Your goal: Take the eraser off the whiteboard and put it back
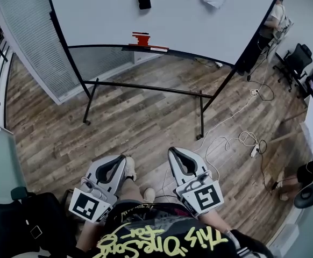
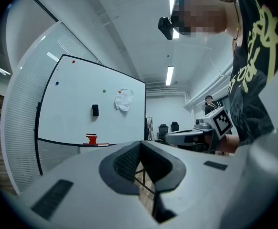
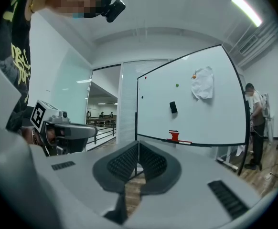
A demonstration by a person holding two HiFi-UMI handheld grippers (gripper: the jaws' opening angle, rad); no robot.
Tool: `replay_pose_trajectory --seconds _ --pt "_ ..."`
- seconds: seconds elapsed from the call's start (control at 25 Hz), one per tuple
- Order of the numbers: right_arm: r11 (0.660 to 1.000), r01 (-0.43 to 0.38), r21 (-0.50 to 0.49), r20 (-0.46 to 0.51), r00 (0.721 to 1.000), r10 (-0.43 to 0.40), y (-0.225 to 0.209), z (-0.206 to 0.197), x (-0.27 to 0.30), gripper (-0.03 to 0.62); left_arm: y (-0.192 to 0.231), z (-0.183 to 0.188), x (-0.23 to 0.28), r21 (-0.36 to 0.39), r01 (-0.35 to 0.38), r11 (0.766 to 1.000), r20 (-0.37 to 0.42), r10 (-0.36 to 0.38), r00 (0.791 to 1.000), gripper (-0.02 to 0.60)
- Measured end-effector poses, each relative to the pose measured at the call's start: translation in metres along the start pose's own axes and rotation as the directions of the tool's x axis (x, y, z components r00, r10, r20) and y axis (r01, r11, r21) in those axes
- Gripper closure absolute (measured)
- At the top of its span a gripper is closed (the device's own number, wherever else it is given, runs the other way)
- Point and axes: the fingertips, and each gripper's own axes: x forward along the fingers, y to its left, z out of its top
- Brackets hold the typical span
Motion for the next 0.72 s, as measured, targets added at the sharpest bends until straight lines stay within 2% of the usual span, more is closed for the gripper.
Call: replay_pose_trajectory --seconds 0.2,0.36,0.48,0.72 --pt "1.000 0.013 0.011 0.015 1.000 -0.014 -0.011 0.005 0.008 0.585 0.010 0.004 0.012 0.016 0.019 1.000 0.015 -0.019 1.000 0.574" --pt "0.999 0.031 0.022 -0.031 0.999 -0.031 -0.023 0.000 0.021 0.583 0.023 0.008 0.026 0.020 0.029 0.999 0.023 -0.030 0.999 0.574" --pt "0.999 0.042 0.009 0.014 0.999 -0.042 -0.031 0.006 0.035 0.583 0.036 0.008 0.035 0.022 0.038 0.999 0.020 -0.038 0.999 0.574" --pt "0.998 0.066 0.006 0.016 0.998 -0.066 -0.051 0.008 0.061 0.583 0.064 0.014 0.061 0.029 0.059 0.998 0.023 -0.060 0.998 0.574"
